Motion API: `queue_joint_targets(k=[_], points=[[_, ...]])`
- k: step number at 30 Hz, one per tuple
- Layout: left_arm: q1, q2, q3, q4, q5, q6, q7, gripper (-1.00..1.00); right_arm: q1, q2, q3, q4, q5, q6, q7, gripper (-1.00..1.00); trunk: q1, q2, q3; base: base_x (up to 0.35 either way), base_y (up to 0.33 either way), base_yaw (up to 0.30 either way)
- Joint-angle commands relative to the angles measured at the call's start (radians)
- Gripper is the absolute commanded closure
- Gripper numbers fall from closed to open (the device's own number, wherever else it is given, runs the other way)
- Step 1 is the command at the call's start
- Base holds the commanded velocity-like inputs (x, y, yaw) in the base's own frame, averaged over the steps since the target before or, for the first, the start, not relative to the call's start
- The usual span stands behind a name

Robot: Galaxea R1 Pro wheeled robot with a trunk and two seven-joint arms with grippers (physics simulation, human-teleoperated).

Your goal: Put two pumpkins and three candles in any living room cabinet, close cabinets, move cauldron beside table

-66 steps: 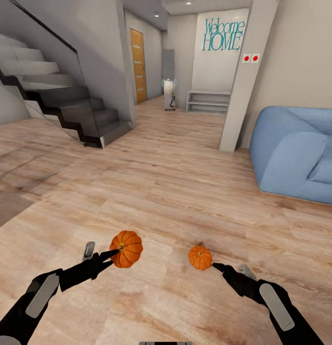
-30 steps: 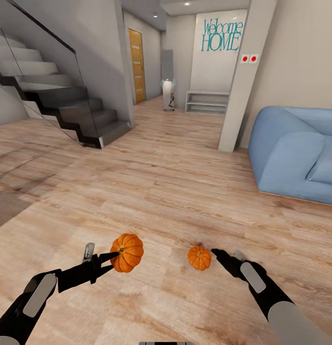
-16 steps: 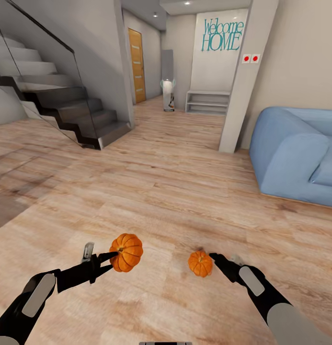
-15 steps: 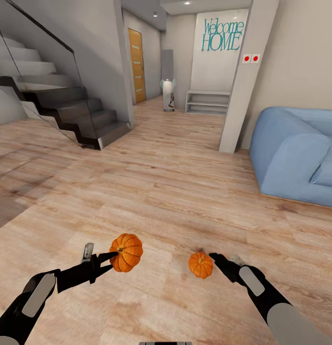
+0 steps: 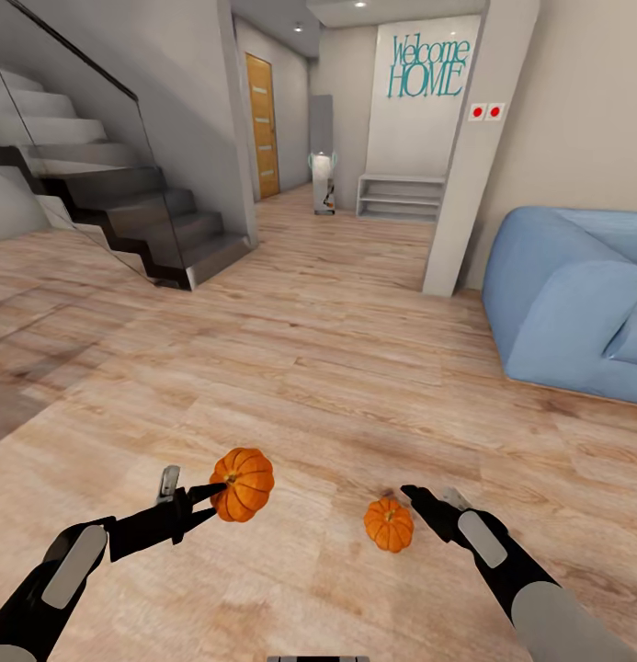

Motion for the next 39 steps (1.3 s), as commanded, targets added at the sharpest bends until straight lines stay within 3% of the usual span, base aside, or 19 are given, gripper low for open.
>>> queue_joint_targets(k=[1, 7, 13, 19, 22, 25, 27, 39], points=[[-0.001, 0.0, 0.002, 0.0, -0.001, 0.005, -0.004, 1.0, 0.0, -0.001, 0.006, -0.001, -0.006, 0.001, -0.004, -1.0, 0.0, 0.0, -0.001, 0.006, 0.001, 0.0], [-0.001, 0.0, 0.003, 0.0, 0.0, 0.004, -0.005, 1.0, 0.0, -0.003, 0.006, -0.001, -0.028, 0.0, -0.002, -1.0, 0.0, 0.0, -0.001, 0.001, 0.0, 0.0], [-0.001, 0.0, 0.015, -0.001, 0.001, 0.01, -0.006, 1.0, 0.0, -0.006, 0.006, -0.007, -0.041, 0.013, 0.022, -1.0, 0.002, -0.002, -0.024, 0.0, 0.0, 0.0], [-0.001, 0.0, 0.015, -0.002, 0.002, 0.013, -0.006, 1.0, 0.0, -0.006, 0.004, -0.008, -0.045, 0.02, 0.15, -1.0, 0.005, -0.003, -0.047, 0.0, 0.0, 0.0], [-0.001, -0.001, 0.015, -0.002, 0.003, 0.014, -0.006, 1.0, 0.0, -0.007, 0.004, -0.009, -0.094, 0.021, 0.17, -1.0, 0.007, -0.004, -0.059, 0.0, 0.0, 0.0], [-0.001, -0.002, 0.015, -0.002, 0.003, 0.014, -0.007, 1.0, 0.0, -0.008, 0.005, -0.011, -0.15, 0.021, 0.174, -1.0, 0.008, -0.005, -0.07, 0.0, 0.0, 0.0], [-0.001, -0.002, 0.013, -0.002, 0.002, 0.014, -0.006, 1.0, 0.0, -0.009, 0.005, -0.012, -0.161, 0.021, 0.175, -1.0, 0.008, -0.005, -0.07, 0.0, 0.0, 0.0], [-0.001, -0.003, 0.011, -0.042, 0.002, 0.014, -0.006, 1.0, 0.0, -0.009, 0.005, -0.012, -0.17, 0.021, 0.175, -1.0, 0.008, -0.005, -0.074, 0.0, 0.0, 0.0]])
